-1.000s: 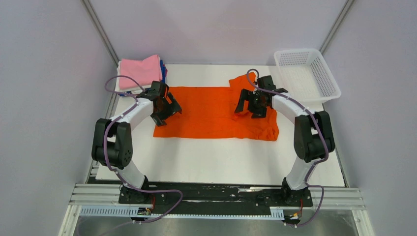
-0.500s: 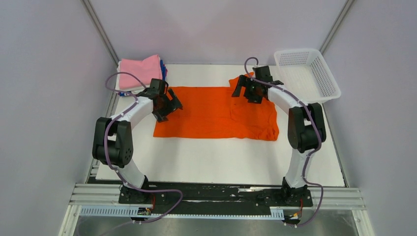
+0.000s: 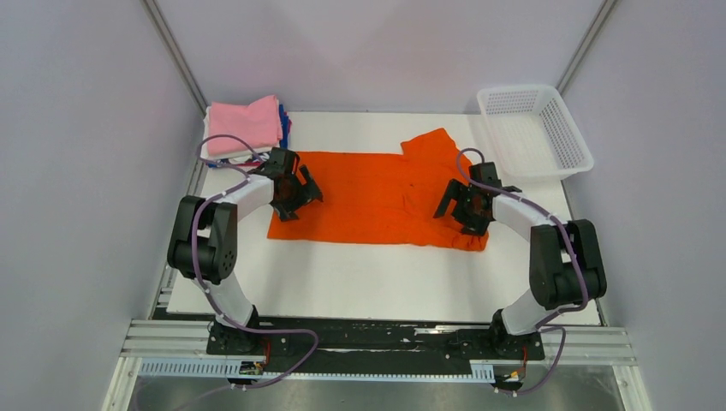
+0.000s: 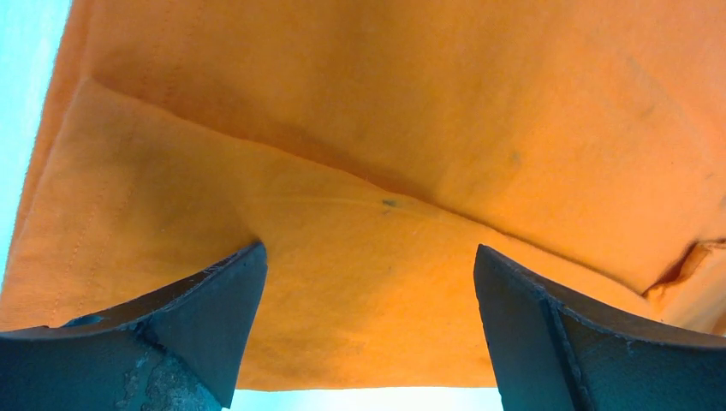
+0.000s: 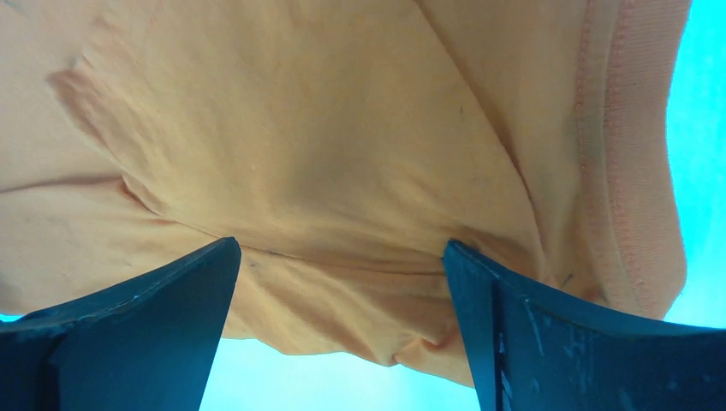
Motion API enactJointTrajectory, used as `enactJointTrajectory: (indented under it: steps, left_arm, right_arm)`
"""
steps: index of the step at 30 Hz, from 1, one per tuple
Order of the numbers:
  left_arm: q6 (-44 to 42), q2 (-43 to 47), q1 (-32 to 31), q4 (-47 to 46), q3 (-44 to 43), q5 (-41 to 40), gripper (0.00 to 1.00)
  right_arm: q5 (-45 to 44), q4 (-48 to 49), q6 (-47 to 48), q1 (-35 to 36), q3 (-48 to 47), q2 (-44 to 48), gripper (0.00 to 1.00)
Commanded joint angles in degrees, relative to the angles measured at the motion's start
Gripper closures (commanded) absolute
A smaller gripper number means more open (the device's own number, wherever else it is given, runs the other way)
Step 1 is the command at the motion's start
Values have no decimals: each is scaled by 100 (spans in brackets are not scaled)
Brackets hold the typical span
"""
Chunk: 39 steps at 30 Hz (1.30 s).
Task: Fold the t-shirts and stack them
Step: Fold the flattened tshirt in 1/3 of the way, then grab the side of the flattened tshirt furthest away from the robot with both arms
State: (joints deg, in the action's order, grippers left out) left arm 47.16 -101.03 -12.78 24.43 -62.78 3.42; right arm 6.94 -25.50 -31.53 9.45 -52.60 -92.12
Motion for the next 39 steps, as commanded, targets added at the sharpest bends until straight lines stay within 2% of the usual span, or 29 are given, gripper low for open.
enactJointTrajectory:
  steps: [1,8,13,19,23,28,30,35,39]
  left_arm:
    - [17,117,-113,289,727,13,0]
    - [105,674,-602,1047,1281,-52,0]
    - [543,1191,-1010,1398,1693,-97,0]
    - [750,1659,-1104,1714,1744,-298,0]
    - [511,1874,-1104,1962,965,-569,0]
    - [88,1791,-1045,2239,-76,-1214,0]
    - [-36,1613,-834,2181,-397,-1437,0]
    - [-307,663,7,1672,-1070,-1710,0]
    - [-465,-311,221,1653,-2003,-2074,0]
  right_arm:
    - [-634,-666,-270,-151,604,216,0]
    - [-983,-1826,-566,-416,931,643,0]
    - [-847,-1939,-714,-461,1223,1023,0]
    - [-1656,-2064,-815,-488,1038,1749,0]
    - [-1835,-1480,-401,-497,543,1949,0]
    - [-1154,-496,70,-481,75,2211,0]
    - [-943,-16,190,-473,3,2262,0]
    - [-296,744,316,-457,-495,1797,0]
    - [-360,816,541,-422,-1026,1267,0]
